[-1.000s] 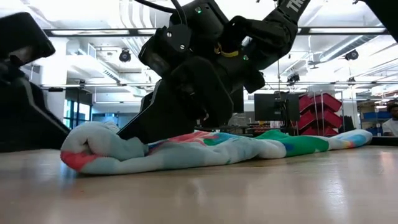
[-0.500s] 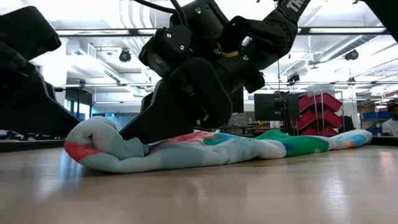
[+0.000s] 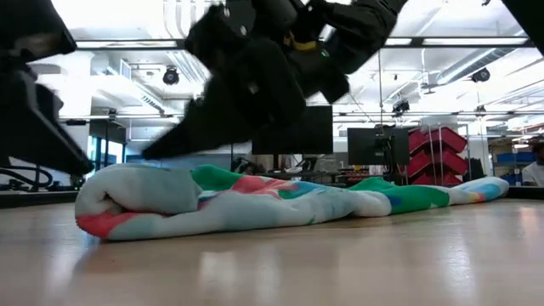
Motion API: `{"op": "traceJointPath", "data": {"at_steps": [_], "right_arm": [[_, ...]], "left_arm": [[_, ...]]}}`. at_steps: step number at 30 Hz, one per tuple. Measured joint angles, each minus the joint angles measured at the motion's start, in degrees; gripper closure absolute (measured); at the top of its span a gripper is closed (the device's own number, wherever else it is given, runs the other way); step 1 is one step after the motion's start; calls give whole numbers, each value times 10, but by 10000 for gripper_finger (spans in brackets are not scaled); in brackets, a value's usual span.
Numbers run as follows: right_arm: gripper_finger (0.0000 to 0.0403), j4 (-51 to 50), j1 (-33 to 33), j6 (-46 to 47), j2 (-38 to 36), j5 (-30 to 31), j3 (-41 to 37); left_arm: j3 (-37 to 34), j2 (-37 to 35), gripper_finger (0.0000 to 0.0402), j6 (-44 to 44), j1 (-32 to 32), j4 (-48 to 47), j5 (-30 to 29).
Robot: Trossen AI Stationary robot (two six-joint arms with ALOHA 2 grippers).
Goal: Roll towel
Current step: Roll the multi-color dinosaur print towel
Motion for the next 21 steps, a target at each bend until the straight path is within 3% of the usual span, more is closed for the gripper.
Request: {"op": "traceJointPath", "data": {"at_steps": [5, 10, 17, 21], "right_arm": [[222, -1, -35, -21, -1, -12, 28], [222, 9, -63, -35, 8, -37, 44], [222, 23, -91, -49, 60, -61, 64], [222, 24, -107, -42, 91, -80, 70]], "left_arm": [[-12, -3, 240, -43, -5, -35, 20], [-63, -2, 235, -85, 0, -8, 43], [-136, -3, 239, -78, -1, 115, -3], [-153, 3, 242, -78, 1, 139, -28]]}}
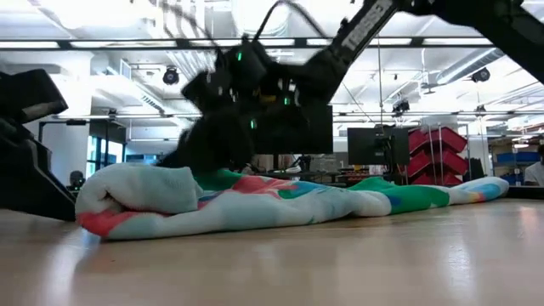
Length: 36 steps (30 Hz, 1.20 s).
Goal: Roll towel
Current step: Roll the multi-color dinosaur print towel
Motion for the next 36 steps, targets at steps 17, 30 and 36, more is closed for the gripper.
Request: {"op": "traceJointPath", "data": {"at_steps": [17, 30, 36], "right_arm": [[222, -4, -8, 3, 20, -10, 2], [222, -23, -8, -3, 12, -7, 1], [222, -64, -8, -14, -18, 2, -1]], "left_arm": [[-16, 2, 223, 80, 51, 35, -93], [2, -9, 242, 131, 71, 41, -125], [-2, -13, 234, 136, 75, 40, -129]]}}
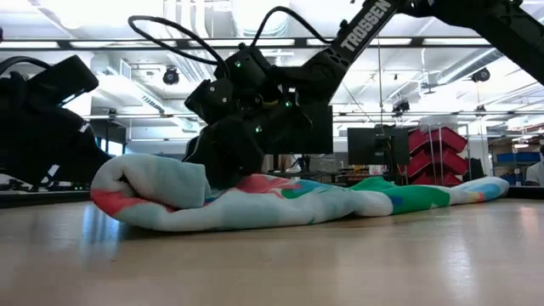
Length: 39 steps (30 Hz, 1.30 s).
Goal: Roll towel
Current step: Roll the multi-color dinosaur print towel
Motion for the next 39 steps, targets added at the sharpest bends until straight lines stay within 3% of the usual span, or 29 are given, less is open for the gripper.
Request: {"op": "traceJointPath", "data": {"at_steps": [14, 28, 39], "right_arm": [[222, -55, -8, -40, -51, -1, -4], [222, -10, -9, -29, 12, 2, -11], [222, 13, -9, -26, 19, 5, -10]], "left_arm": [[0, -9, 243, 6, -1, -10, 26], [0, -15, 233, 22, 9, -9, 17], [4, -14, 239, 168, 61, 79, 27]]}}
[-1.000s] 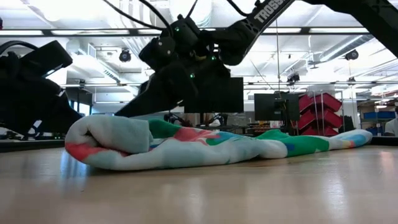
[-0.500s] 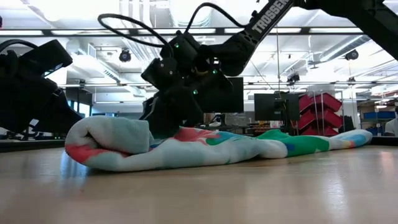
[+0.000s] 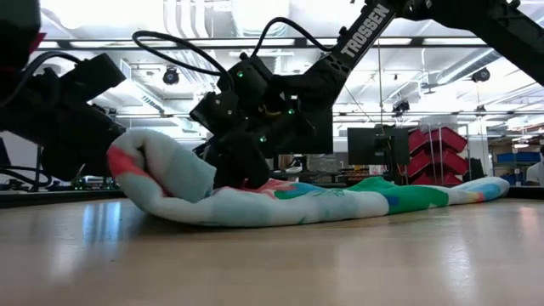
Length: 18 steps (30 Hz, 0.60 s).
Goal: Roll towel
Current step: Roll the multi-color dinosaur print towel
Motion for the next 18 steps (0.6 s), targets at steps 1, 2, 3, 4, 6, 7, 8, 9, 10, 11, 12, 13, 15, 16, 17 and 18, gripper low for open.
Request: {"op": "traceJointPath", "data": {"at_steps": [1, 2, 3, 4, 6, 7, 8, 9, 10, 11, 12, 13, 15, 16, 17, 18], "right_arm": [[222, 2, 0, 0, 0, 0, 0], [222, 3, 0, 0, 0, 1, 0], [222, 4, 0, 0, 0, 2, 0], [222, 5, 0, 0, 1, 2, 0], [222, 7, 0, -3, 1, 3, 0], [222, 8, 0, -6, 1, 4, 0], [222, 11, 0, -8, 1, 4, 0], [222, 14, 0, -8, 1, 6, 0], [222, 16, 0, -10, 2, 6, 0], [222, 16, 0, -13, 2, 6, 0], [222, 14, 0, -18, 0, 9, 0], [222, 12, 0, -21, -1, 13, 0], [222, -3, 1, -27, -9, 31, 0], [222, -14, 1, -31, -14, 39, 0], [222, -28, 0, -35, -22, 44, 0], [222, -40, 0, -40, -28, 46, -1]], "left_arm": [[0, -1, 238, 4, 1, 2, -1], [0, -2, 237, 6, 1, 3, -4], [0, -3, 236, 8, 1, 4, -6], [0, -4, 236, 11, 1, 6, -6], [0, -5, 235, 12, 5, 11, -7], [0, -5, 236, 13, 7, 13, -7], [0, -5, 237, 14, 10, 13, -7], [0, -4, 239, 18, 13, 15, -8], [0, -3, 241, 23, 16, 19, -9], [0, 0, 243, 28, 20, 24, -9], [0, 2, 244, 31, 24, 28, -9], [1, 6, 245, 31, 29, 31, -9], [1, 11, 246, 31, 34, 31, -10], [1, 13, 246, 31, 35, 32, -10], [1, 15, 246, 31, 35, 32, -11], [1, 16, 246, 31, 35, 32, -10]]}}
